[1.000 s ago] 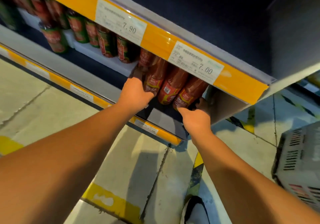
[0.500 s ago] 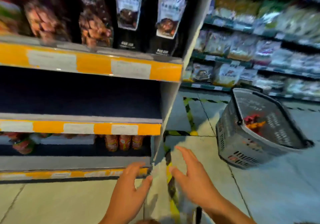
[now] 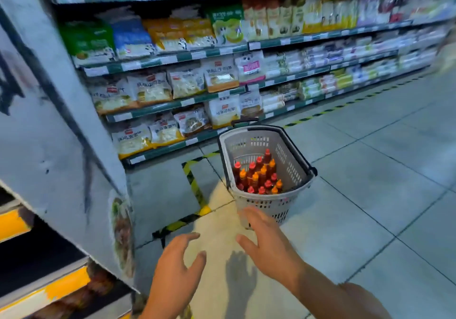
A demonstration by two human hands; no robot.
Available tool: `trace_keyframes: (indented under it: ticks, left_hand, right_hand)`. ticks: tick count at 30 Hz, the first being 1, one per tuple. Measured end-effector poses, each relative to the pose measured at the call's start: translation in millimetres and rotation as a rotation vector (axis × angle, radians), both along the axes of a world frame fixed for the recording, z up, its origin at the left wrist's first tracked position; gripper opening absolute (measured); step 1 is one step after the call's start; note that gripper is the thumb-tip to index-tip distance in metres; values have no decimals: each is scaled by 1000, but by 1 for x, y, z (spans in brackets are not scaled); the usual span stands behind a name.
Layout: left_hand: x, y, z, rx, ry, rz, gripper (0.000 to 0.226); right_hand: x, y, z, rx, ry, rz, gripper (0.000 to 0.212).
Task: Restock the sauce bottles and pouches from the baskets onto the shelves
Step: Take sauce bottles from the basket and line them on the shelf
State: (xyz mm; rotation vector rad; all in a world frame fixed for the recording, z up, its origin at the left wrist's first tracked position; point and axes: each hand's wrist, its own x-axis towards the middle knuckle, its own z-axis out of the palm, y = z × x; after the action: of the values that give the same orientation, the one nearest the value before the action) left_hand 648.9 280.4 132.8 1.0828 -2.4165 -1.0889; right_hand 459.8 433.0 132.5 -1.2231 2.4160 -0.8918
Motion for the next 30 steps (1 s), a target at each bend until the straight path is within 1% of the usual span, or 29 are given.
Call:
trace_keyframes:
  ticks: [4, 8, 11, 13, 15, 18, 21, 24, 26, 28, 30]
  left_hand:
    - [-109, 13, 63, -16, -42, -30, 31]
    - [-203, 15, 123, -18, -144, -94, 41]
    - [-255, 13, 157, 33, -283, -136, 48]
    - [-283, 11, 174, 79, -349, -114, 49]
    - [-306, 4, 185, 108, -376, -77, 47]
    - [-334, -14, 187, 171, -426, -51, 49]
    - [-355, -42, 174, 296, -447, -56, 52]
    - [-375, -71, 157, 381, -460, -41, 54]
    - [-396, -107, 125, 472, -481, -12, 52]
    - [-407, -111, 123, 479, -472, -26, 50]
    - [-422, -133, 100, 485, -487, -63, 50]
  right_hand:
    - [-88, 20, 41, 29, -42, -96, 63]
    - [-156, 41, 89, 90, -113, -155, 62]
    - [-195, 52, 131, 122, -160, -177, 60]
    - [-221, 52, 157, 151, -192, -180, 58]
    - [-249, 46, 177, 187, -222, -187, 57]
    - [-287, 24, 191, 233, -270, -197, 55]
    - [-322, -12, 187, 295, -294, -214, 46]
    - [-349, -50, 172, 371, -326, -207, 37]
    - [-373, -91, 146, 465, -327, -220, 35]
    - [-381, -96, 145, 512, -323, -192, 37]
    - [-398, -120, 122, 563, -349, -170, 38]
